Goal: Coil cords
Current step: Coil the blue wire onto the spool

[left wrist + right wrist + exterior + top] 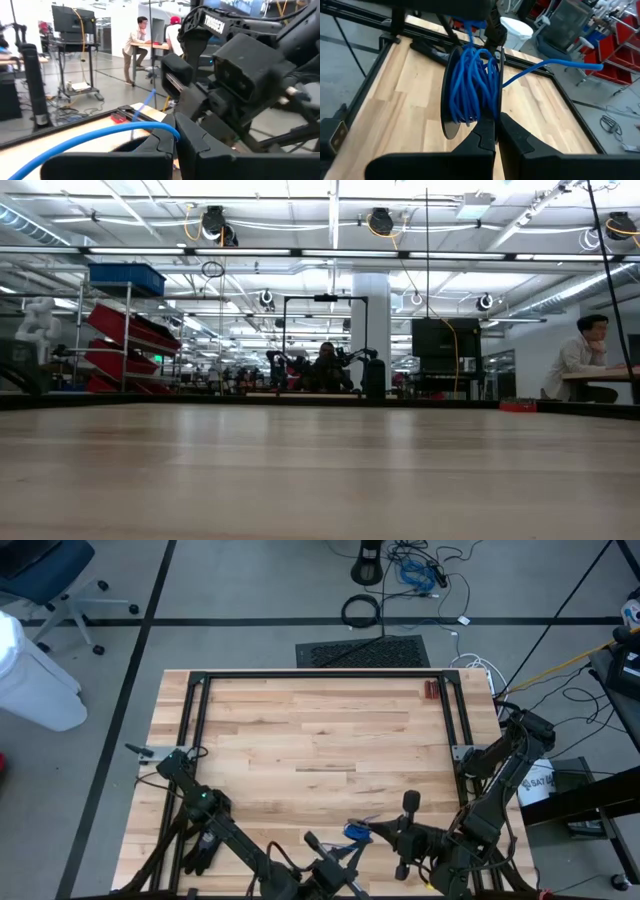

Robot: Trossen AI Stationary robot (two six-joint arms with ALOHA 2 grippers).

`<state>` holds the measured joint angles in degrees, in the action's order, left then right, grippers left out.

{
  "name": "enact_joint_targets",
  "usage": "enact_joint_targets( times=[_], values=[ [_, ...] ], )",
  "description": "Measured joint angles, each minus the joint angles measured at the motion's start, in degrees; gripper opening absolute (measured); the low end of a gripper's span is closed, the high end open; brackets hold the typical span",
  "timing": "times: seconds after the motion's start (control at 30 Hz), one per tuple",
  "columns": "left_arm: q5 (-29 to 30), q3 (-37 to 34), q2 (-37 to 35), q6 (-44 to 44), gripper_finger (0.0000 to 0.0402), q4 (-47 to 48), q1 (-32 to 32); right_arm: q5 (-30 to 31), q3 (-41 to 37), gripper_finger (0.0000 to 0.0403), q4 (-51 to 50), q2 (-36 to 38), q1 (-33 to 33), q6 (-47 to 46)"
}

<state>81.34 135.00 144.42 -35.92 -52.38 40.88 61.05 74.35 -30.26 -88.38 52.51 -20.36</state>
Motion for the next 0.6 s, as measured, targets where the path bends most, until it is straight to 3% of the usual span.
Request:
enact_joint_targets(
  times=[0.6],
  values=[
    [7.56, -0.02, -1.81, -10.91, 0.0014, -2.97, 1.26, -1.87, 0.00, 0.0000, -0.02, 0.03, -0.17, 0.04]
  ],
)
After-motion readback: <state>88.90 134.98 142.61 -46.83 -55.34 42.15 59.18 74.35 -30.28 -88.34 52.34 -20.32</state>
